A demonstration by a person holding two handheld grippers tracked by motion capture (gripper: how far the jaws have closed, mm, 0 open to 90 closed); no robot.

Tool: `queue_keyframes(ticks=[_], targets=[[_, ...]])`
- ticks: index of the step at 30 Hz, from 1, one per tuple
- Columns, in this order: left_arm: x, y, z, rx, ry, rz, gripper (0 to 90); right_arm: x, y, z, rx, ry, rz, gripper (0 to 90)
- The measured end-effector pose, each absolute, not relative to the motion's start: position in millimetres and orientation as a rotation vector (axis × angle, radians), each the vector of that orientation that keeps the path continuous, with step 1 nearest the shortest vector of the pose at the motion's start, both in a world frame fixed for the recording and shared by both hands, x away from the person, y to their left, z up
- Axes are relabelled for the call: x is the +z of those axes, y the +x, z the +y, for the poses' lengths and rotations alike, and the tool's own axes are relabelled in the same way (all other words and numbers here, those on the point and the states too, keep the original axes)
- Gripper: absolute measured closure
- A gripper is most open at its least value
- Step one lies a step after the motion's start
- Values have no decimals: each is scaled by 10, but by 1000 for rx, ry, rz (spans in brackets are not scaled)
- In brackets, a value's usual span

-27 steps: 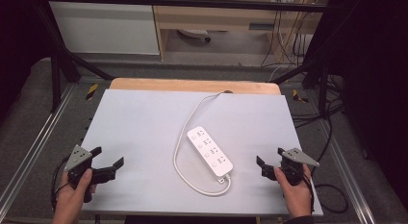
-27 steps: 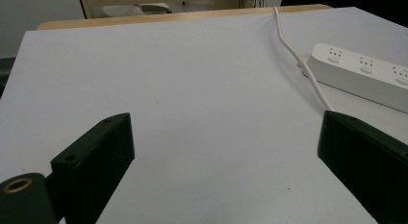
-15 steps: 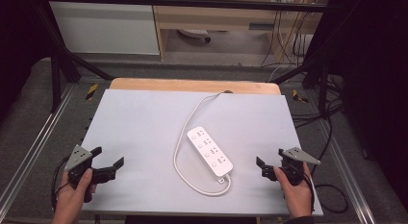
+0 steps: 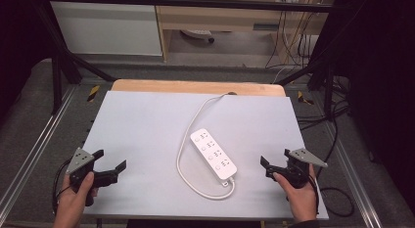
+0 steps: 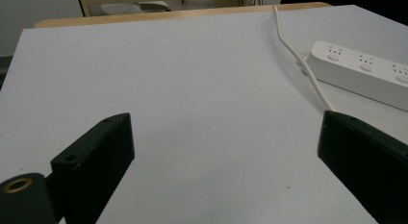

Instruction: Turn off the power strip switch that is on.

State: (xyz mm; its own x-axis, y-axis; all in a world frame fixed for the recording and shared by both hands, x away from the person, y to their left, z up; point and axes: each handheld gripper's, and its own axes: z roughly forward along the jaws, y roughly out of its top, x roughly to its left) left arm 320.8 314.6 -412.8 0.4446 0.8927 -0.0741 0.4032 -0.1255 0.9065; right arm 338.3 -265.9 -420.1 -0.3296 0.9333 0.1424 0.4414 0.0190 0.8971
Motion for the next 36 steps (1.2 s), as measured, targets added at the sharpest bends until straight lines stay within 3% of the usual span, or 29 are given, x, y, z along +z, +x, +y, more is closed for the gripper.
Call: queue_keyframes(ticks=[36], targets=[[-4153, 3215, 3138, 633, 1741, 1134, 57, -3723, 3635, -2280, 1416, 1251, 1865, 49]])
